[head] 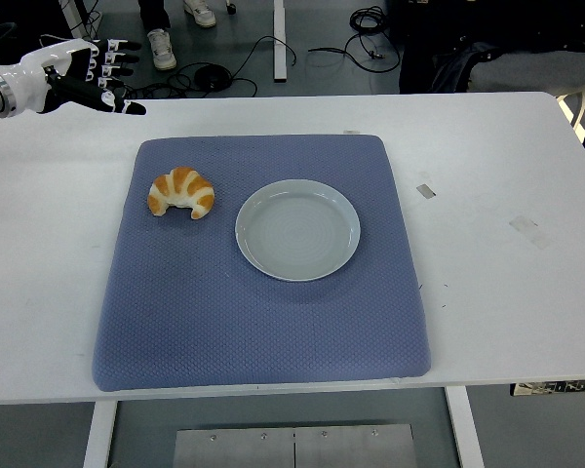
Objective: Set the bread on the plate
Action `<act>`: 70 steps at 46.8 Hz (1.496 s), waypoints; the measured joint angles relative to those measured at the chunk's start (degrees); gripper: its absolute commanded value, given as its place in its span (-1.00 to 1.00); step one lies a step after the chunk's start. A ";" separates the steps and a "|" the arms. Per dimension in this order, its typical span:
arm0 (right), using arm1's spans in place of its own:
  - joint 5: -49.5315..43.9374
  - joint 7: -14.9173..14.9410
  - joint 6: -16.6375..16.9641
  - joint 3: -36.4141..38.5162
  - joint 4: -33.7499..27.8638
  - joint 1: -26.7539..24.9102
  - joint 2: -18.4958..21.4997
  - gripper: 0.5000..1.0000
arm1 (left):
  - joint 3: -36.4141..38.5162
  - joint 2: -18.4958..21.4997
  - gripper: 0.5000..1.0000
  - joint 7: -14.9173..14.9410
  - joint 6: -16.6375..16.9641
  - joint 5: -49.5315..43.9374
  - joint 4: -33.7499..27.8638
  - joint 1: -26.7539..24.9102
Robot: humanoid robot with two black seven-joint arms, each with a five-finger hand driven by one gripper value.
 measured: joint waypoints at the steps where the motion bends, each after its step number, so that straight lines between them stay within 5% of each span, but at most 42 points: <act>1: 0.00 0.00 0.00 0.00 0.00 0.00 0.00 1.00 | 0.00 -0.08 0.95 0.00 0.00 0.02 -0.01 -0.04; 23: 0.00 0.00 0.00 0.00 0.00 0.00 0.00 1.00 | 0.36 -0.29 0.95 -0.08 3.97 0.06 -0.02 0.08; 36: -0.03 0.03 0.00 0.00 0.00 0.00 0.00 1.00 | 1.10 -0.24 0.94 -0.18 2.88 1.45 -1.69 -0.22; 62: 0.00 -0.01 0.00 0.00 0.00 0.00 0.00 1.00 | 3.07 0.37 0.86 0.63 3.32 20.35 -10.17 0.52; 70: -0.01 -0.01 0.00 0.00 0.00 0.01 0.00 1.00 | 4.66 -0.37 0.86 0.66 5.74 24.72 -10.15 0.53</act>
